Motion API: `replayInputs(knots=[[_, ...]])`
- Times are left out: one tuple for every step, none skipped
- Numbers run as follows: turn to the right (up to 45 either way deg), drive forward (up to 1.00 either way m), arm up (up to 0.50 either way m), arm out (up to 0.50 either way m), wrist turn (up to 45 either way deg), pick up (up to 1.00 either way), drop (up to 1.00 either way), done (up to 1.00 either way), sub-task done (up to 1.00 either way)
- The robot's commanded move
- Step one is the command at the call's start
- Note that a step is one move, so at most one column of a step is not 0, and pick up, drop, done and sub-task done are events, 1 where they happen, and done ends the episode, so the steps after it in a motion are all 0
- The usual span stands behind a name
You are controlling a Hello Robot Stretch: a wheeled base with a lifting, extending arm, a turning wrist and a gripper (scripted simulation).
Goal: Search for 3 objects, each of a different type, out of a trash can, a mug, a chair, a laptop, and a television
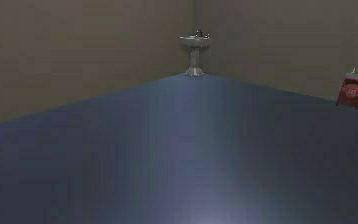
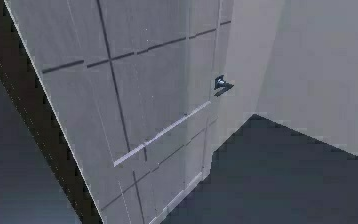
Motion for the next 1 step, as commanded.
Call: replayInputs(knots=[[15.0,0.00,0.00,0.00,0.0,0.00,0.00,0.00,0.00]])
